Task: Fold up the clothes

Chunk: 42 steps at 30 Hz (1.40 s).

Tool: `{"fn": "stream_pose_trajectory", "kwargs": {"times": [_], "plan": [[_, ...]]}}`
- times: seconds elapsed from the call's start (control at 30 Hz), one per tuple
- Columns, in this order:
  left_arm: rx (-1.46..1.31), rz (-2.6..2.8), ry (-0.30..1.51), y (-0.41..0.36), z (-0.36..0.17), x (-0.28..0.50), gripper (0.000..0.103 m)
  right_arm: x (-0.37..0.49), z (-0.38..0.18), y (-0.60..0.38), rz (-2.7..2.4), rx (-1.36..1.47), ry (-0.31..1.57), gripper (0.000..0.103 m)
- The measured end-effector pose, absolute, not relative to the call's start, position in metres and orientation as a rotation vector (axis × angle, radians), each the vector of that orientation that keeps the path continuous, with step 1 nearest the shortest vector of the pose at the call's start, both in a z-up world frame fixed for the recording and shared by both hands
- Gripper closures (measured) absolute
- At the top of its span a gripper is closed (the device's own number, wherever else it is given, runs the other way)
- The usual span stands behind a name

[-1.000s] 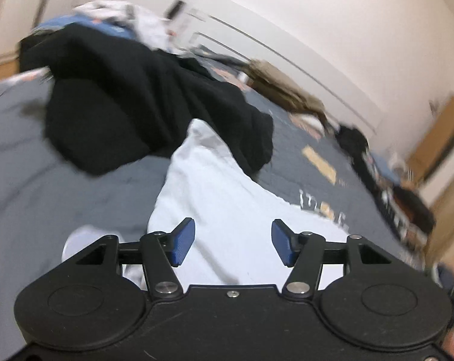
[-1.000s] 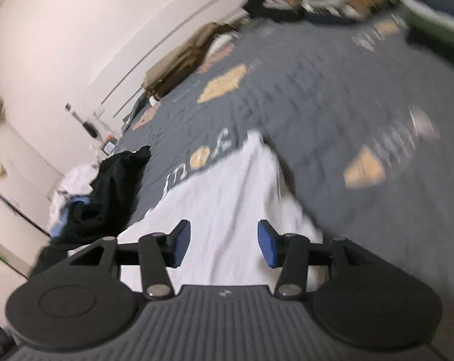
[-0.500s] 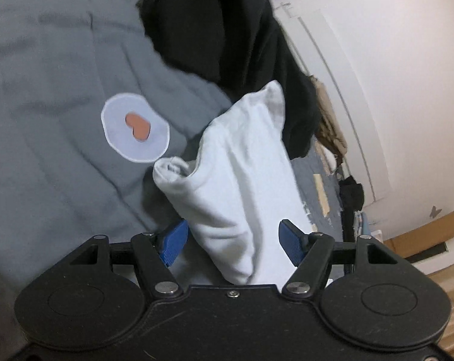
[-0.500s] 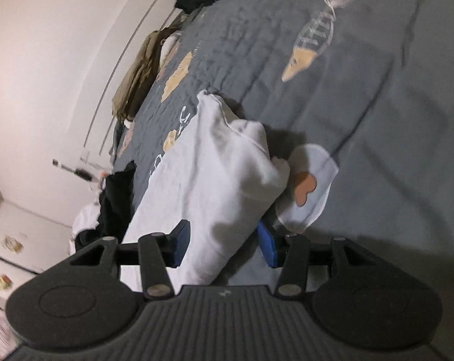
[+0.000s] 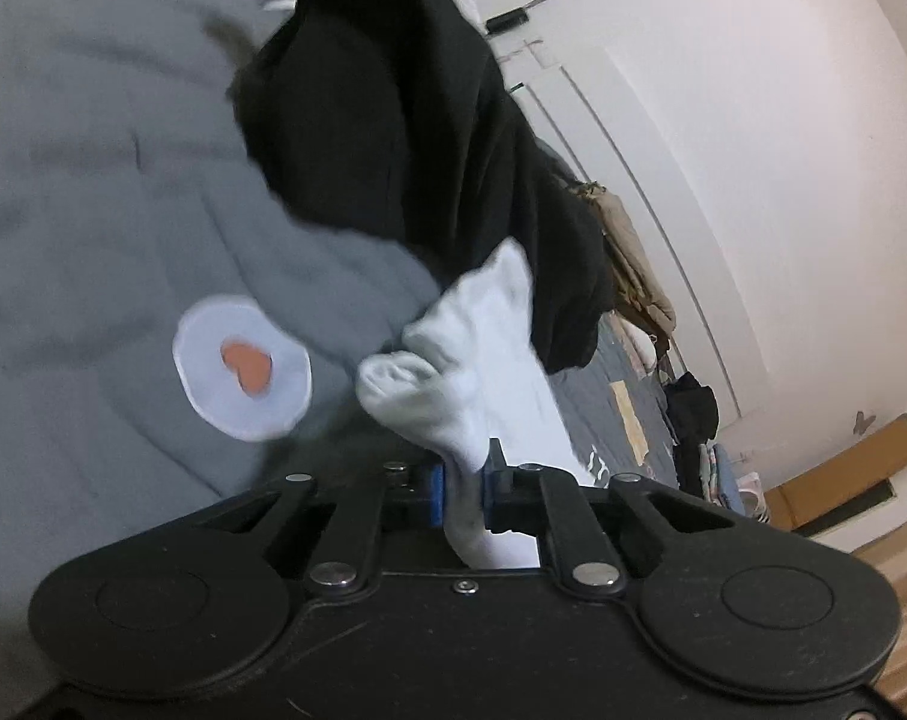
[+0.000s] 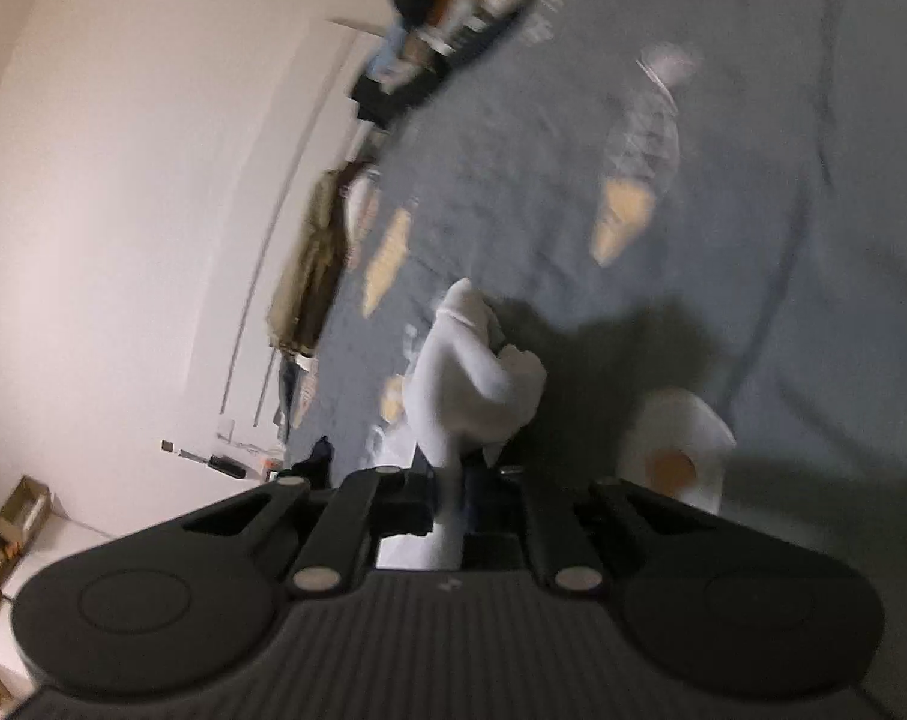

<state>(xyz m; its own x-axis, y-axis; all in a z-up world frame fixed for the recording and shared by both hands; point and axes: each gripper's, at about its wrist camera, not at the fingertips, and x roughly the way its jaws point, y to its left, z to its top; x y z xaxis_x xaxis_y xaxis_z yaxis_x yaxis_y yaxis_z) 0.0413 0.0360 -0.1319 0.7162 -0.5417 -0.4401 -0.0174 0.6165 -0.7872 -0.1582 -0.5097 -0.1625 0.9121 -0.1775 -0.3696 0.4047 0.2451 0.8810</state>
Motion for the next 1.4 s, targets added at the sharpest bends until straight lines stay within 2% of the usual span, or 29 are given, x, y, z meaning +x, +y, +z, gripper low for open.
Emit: {"fn": "stream_pose_trajectory", "kwargs": {"times": [0.17, 0.23, 0.3, 0.33, 0.4, 0.43, 0.53, 0.63, 0.67, 0.7, 0.73, 0.77, 1.03, 1.13, 1.2, 1.23, 1.3, 1.4], "plan": [[-0.831, -0.269, 0.890, 0.032, -0.159, 0.044, 0.088, -0.154, -0.187, -0.516, -0.465, 1.253, 0.399, 0.093], [-0.853, -0.250, 0.894, 0.031, -0.165, 0.038, 0.076, -0.154, -0.194, -0.516, -0.480, 1.252, 0.442, 0.091], [-0.835, -0.288, 0.862, 0.023, -0.159, 0.032, 0.053, -0.155, -0.192, -0.512, -0.474, 1.243, 0.434, 0.089], [-0.827, -0.310, 0.849, 0.018, -0.156, 0.029, 0.047, -0.154, -0.187, -0.510, -0.468, 1.227, 0.431, 0.087], [-0.816, -0.337, 0.845, 0.008, -0.156, 0.029, 0.042, -0.152, -0.184, -0.505, -0.457, 1.197, 0.435, 0.069], [-0.808, -0.328, 0.857, 0.002, -0.158, 0.031, 0.041, -0.151, -0.182, -0.502, -0.451, 1.183, 0.438, 0.065], [-0.831, -0.310, 0.887, -0.007, -0.173, 0.038, 0.041, -0.145, -0.189, -0.500, -0.467, 1.187, 0.458, 0.060], [-0.820, -0.296, 0.836, -0.008, -0.169, 0.037, 0.053, -0.143, -0.196, -0.501, -0.491, 1.205, 0.414, 0.061], [-0.827, -0.288, 0.823, -0.005, -0.169, 0.040, 0.079, -0.144, -0.198, -0.502, -0.497, 1.212, 0.385, 0.066], [-0.835, -0.280, 0.809, -0.001, -0.169, 0.042, 0.087, -0.144, -0.199, -0.504, -0.496, 1.227, 0.361, 0.083], [-0.845, -0.274, 0.799, 0.002, -0.168, 0.042, 0.088, -0.144, -0.200, -0.507, -0.491, 1.243, 0.338, 0.092], [-0.858, -0.271, 0.791, 0.006, -0.166, 0.041, 0.089, -0.146, -0.200, -0.509, -0.485, 1.269, 0.322, 0.092], [-0.897, -0.317, 0.729, 0.039, -0.122, 0.016, 0.092, -0.190, -0.146, -0.500, -0.429, 1.301, 0.251, 0.094], [-0.867, -0.301, 0.812, 0.047, -0.121, -0.004, 0.092, -0.215, -0.143, -0.494, -0.450, 1.292, 0.321, 0.094], [-0.821, -0.270, 0.932, 0.050, -0.136, -0.017, 0.091, -0.228, -0.153, -0.493, -0.497, 1.258, 0.450, 0.091], [-0.806, -0.257, 0.977, 0.053, -0.143, -0.021, 0.090, -0.232, -0.162, -0.493, -0.534, 1.251, 0.512, 0.090], [-0.776, -0.223, 1.010, 0.058, -0.147, -0.024, 0.073, -0.245, -0.184, -0.494, -0.566, 1.287, 0.574, 0.085], [-0.717, -0.182, 1.034, 0.064, -0.150, -0.029, 0.071, -0.253, -0.182, -0.495, -0.557, 1.246, 0.561, 0.081]]}}
